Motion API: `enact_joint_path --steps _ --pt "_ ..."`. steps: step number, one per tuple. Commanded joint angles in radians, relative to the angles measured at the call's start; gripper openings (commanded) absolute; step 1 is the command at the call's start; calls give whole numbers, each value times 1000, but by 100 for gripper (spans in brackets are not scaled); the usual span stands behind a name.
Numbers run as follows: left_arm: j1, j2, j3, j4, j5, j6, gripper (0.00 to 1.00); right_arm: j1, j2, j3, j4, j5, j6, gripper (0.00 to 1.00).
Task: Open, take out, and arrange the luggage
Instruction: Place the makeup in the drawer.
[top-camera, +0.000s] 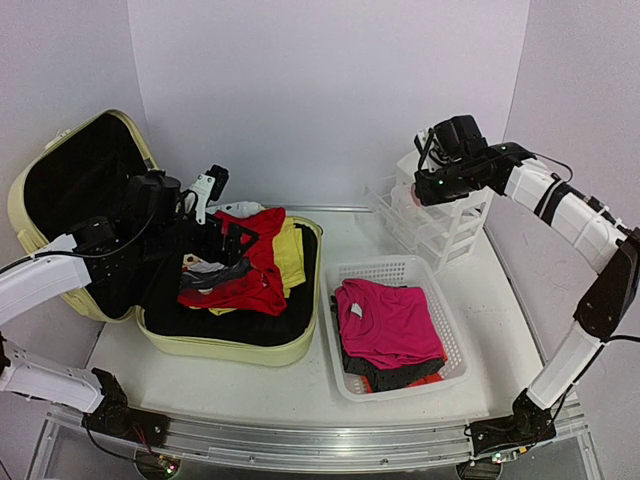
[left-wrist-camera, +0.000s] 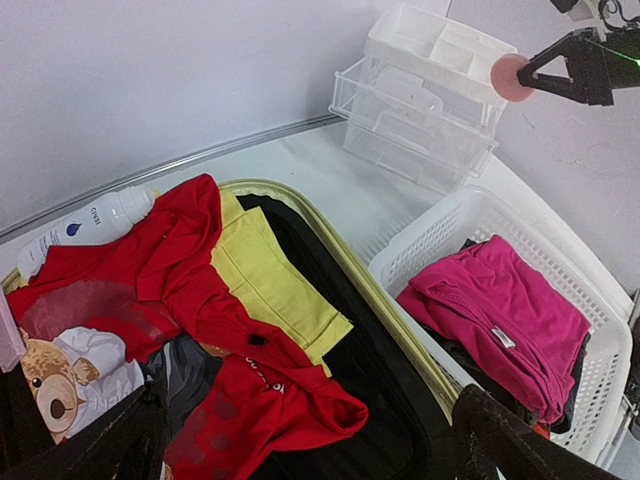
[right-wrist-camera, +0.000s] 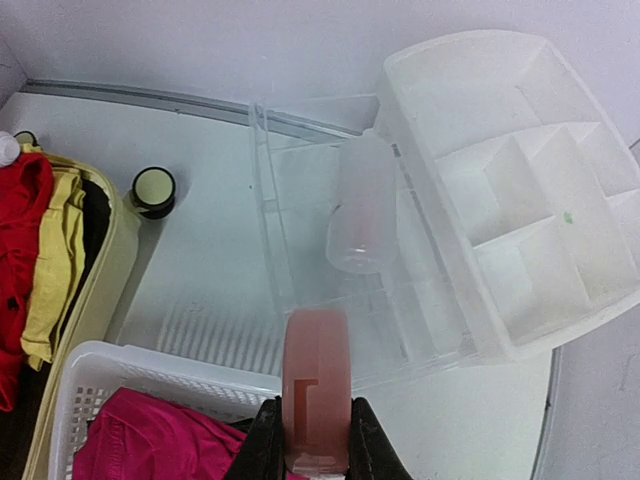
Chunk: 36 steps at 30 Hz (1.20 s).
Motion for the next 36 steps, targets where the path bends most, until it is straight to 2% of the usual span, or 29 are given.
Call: enact_joint_path --steps 1,10,18,32,36 --pt "-3 -29 -8 16 -43 -20 100 0 -9 63 22 127 -69 0" --pt "-3 -9 3 11 -44 -27 100 0 90 124 16 244 -153 0" --pt "-3 -16 -8 3 -49 -36 99 0 221 216 -62 158 -186 0" --pt "-3 -1 -10 -7 -63 -29 100 0 442 345 -183 515 -267 2" --pt "-3 -1 -13 -12 -72 -30 100 0 458 339 -200 555 -271 3"
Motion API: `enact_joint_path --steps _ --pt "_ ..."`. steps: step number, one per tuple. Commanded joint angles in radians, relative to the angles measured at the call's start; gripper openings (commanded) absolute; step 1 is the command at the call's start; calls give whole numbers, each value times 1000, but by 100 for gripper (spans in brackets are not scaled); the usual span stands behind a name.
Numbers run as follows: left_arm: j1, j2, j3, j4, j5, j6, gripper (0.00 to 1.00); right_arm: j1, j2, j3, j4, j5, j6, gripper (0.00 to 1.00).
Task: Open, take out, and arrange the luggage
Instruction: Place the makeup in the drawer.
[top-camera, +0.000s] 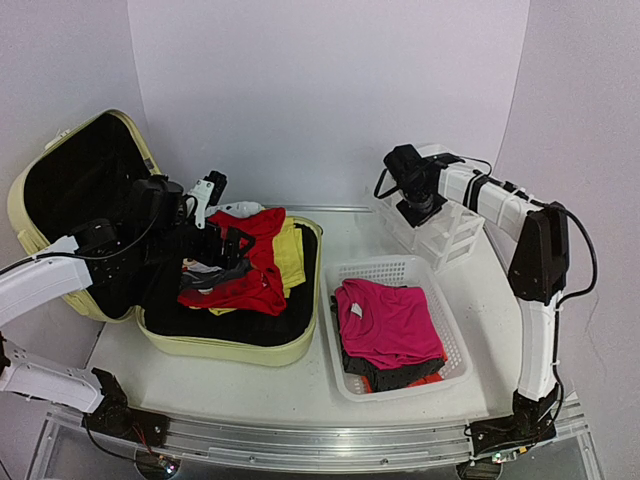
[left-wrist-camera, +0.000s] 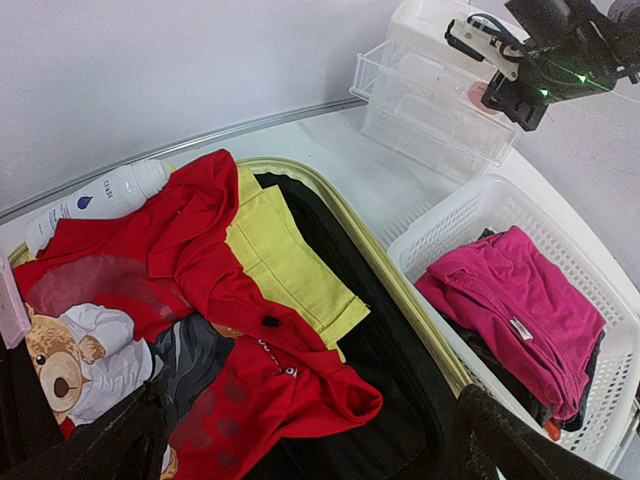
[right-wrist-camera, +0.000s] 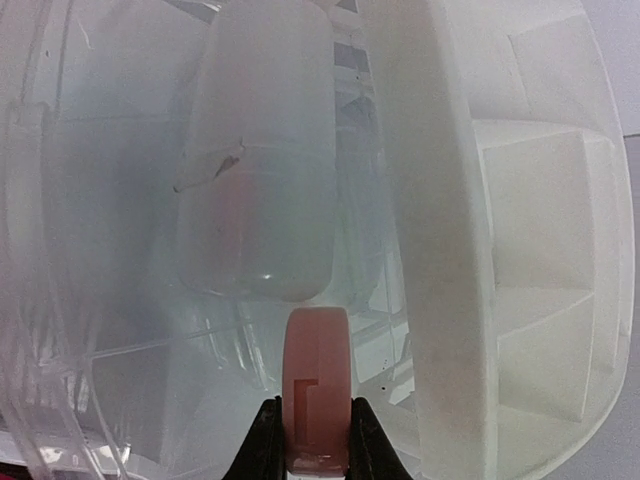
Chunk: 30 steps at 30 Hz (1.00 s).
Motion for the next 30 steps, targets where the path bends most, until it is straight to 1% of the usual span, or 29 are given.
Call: enact_joint_path --steps 1,3,4,6,7,11,12,14,18,20,27,29,30 --pt "-3 1 0 14 -34 -6 100 0 10 44 -29 107 -11 4" --pt "-3 5 3 8 -47 -14 100 0 16 47 -36 112 -8 8" --pt "-3 9 5 5 -58 -19 100 1 18 53 -42 116 -7 12" --pt "-3 15 11 -1 -72 -25 100 2 17 64 -50 120 -3 33" --pt "-2 19 16 -3 -75 -26 100 1 11 66 -51 119 -1 41" --pt "-3 30 27 -6 -79 -26 100 1 -28 76 -52 77 11 43" --pt "-3 31 28 -9 -77 -27 100 1 -44 77 -51 49 14 44" --pt "-3 36 33 -10 -76 -29 100 1 -68 78 -51 3 21 53" --pt "-1 38 36 -14 -79 -34 100 1 -109 77 -50 -79 40 58" --pt "-1 41 38 -18 -82 -40 100 1 -124 73 -51 -115 47 64" --pt "1 51 49 -40 -114 -77 100 1 -173 50 -50 -223 76 91" --pt "9 54 54 -51 -119 -97 100 2 -190 37 -44 -252 85 97" --pt "16 57 59 -59 -123 -113 100 2 -200 28 -41 -269 89 98"
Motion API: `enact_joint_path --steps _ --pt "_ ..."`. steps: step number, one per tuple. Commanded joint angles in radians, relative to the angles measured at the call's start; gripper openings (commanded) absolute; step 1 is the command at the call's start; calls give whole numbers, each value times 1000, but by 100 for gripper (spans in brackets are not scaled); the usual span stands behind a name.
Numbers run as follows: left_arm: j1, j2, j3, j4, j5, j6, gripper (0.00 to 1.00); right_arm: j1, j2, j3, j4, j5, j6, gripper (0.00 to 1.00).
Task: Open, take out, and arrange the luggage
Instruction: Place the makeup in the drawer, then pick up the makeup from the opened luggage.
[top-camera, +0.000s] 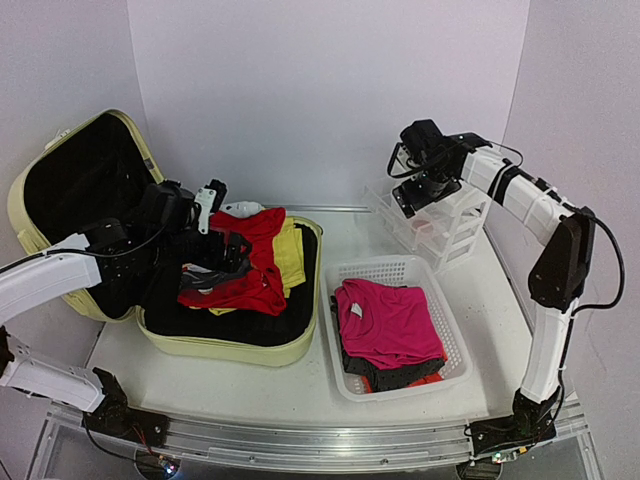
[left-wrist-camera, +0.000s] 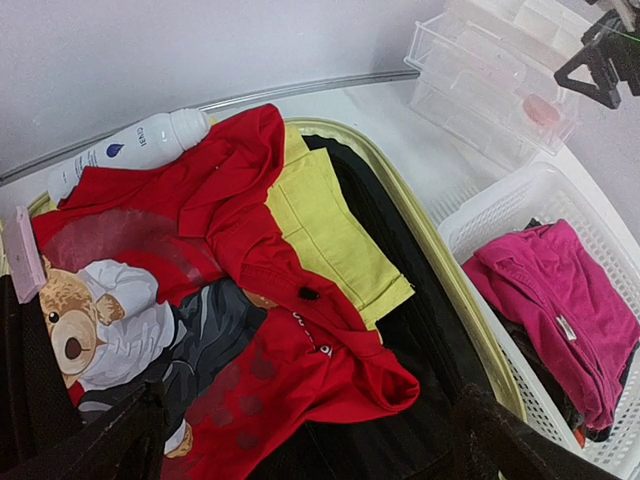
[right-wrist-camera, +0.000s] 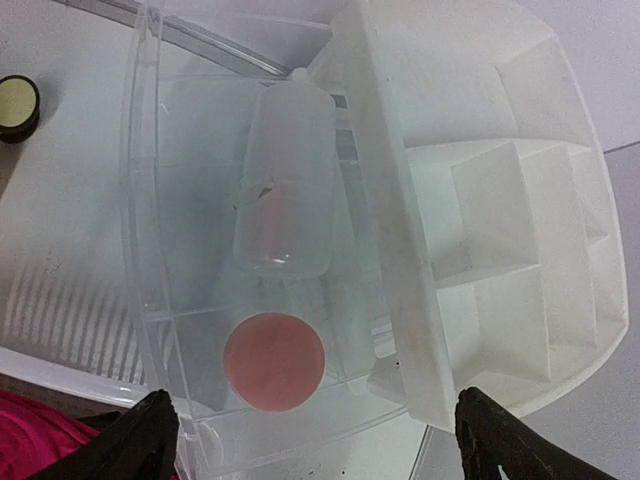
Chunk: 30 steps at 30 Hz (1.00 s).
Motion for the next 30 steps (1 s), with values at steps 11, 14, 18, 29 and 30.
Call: enact_joint_path --steps 11,14,18,29,30 --pt "232 62 137 -95 15 -168 99 2 -215 -129 112 -400 142 98" --pt "286 111 186 -101 17 -144 99 1 -250 -174 150 -449 167 98" --pt "380 216 262 -105 78 -148 90 2 -283 -217 182 -506 193 98" --pt "474 445 454 -213 -38 -104 67 1 -322 -264 200 -538 208 98" --pt "475 463 464 -225 -79 -89 67 1 -325 -269 204 -536 207 98"
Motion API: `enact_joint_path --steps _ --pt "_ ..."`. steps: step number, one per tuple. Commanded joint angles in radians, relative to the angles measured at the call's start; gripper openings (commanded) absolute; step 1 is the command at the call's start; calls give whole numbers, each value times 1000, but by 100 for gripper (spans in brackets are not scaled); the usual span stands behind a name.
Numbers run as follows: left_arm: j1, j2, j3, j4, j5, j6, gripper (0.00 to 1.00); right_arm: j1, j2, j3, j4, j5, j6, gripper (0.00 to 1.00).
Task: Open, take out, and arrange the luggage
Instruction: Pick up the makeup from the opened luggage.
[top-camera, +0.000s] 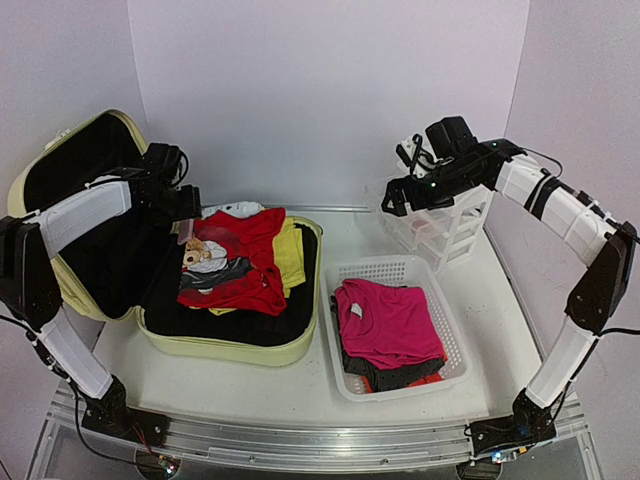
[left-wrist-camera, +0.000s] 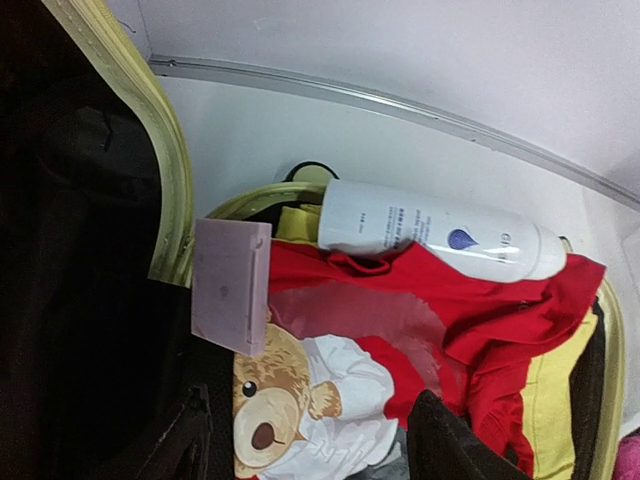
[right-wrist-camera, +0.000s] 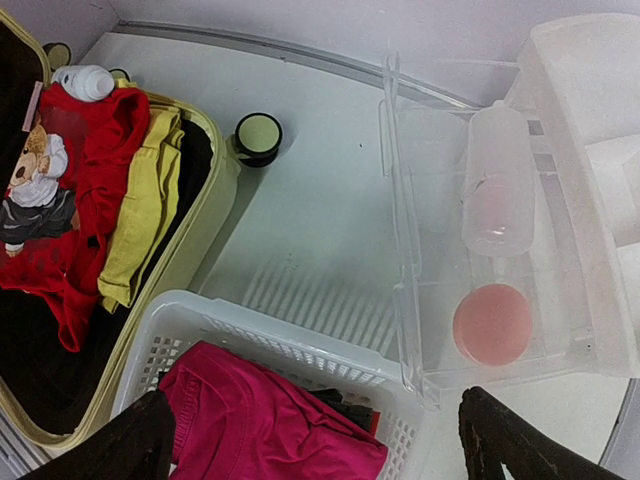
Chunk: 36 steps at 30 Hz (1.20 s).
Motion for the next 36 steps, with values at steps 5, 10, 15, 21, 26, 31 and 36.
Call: enact_joint_path --steps 5,10,15,21,26,31,36 --pt "7 141 117 -78 -135 119 70 2 -55 -23 63 -6 15 98" --pt "9 212 146 -103 -182 139 74 2 -50 -19 73 -12 24 98" --pt "11 270 170 -116 -265 154 73 1 -49 -13 77 -12 25 98" --pt "20 343 216 -122 -328 195 67 2 -47 -13 78 -3 22 98" --pt "24 383 251 -143 -340 210 54 2 -38 -7 80 1 25 98" --pt "22 355 245 -159 -351 217 20 2 -36 -4 82 -2 29 98" --pt "22 256 196 -162 -334 213 4 2 -26 0 83 -26 37 98"
